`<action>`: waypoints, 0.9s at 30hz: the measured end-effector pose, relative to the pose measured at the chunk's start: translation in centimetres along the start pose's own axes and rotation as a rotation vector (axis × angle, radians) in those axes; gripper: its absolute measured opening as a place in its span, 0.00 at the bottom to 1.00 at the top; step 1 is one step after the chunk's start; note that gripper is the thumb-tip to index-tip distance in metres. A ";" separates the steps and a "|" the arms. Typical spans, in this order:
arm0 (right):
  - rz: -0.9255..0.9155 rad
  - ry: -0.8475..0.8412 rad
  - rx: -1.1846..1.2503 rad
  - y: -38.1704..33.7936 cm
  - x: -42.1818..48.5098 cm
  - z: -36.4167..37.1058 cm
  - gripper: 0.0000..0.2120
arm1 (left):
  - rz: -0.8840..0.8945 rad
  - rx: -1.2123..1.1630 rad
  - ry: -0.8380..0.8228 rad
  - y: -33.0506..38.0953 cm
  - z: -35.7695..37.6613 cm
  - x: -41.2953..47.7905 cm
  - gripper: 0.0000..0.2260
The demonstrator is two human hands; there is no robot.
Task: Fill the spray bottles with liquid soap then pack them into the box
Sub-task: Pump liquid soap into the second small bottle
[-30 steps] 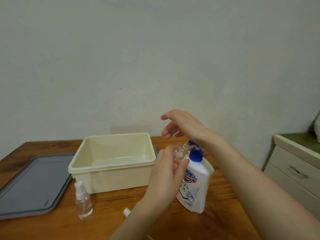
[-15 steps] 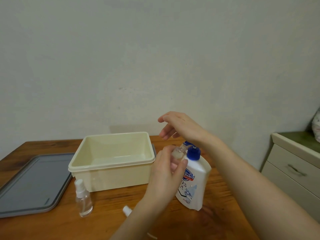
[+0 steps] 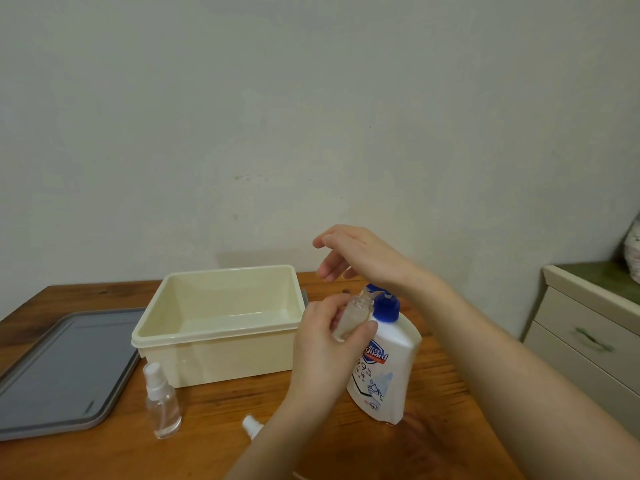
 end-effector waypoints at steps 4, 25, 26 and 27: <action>-0.006 -0.004 0.000 0.0 0.0 0.1 0.13 | -0.009 -0.029 0.003 -0.1 0.0 -0.1 0.15; -0.049 0.047 0.086 0.1 -0.1 -0.4 0.12 | 0.039 0.029 -0.022 1.0 -0.2 -0.3 0.15; -0.047 0.038 0.079 0.0 -0.2 -0.3 0.11 | 0.044 0.036 -0.021 1.1 -0.3 -0.3 0.15; -0.047 0.032 0.073 0.0 -0.2 -0.2 0.11 | 0.045 0.040 -0.019 1.1 -0.3 -0.4 0.15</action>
Point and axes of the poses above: each hand's wrist, its own x-axis towards the middle knuckle, its own z-axis out of the palm, y = z × x, the point moved 9 cm from there along x, towards the middle knuckle, and after that the axes turned 3 degrees about x, right-handed, at the moved point
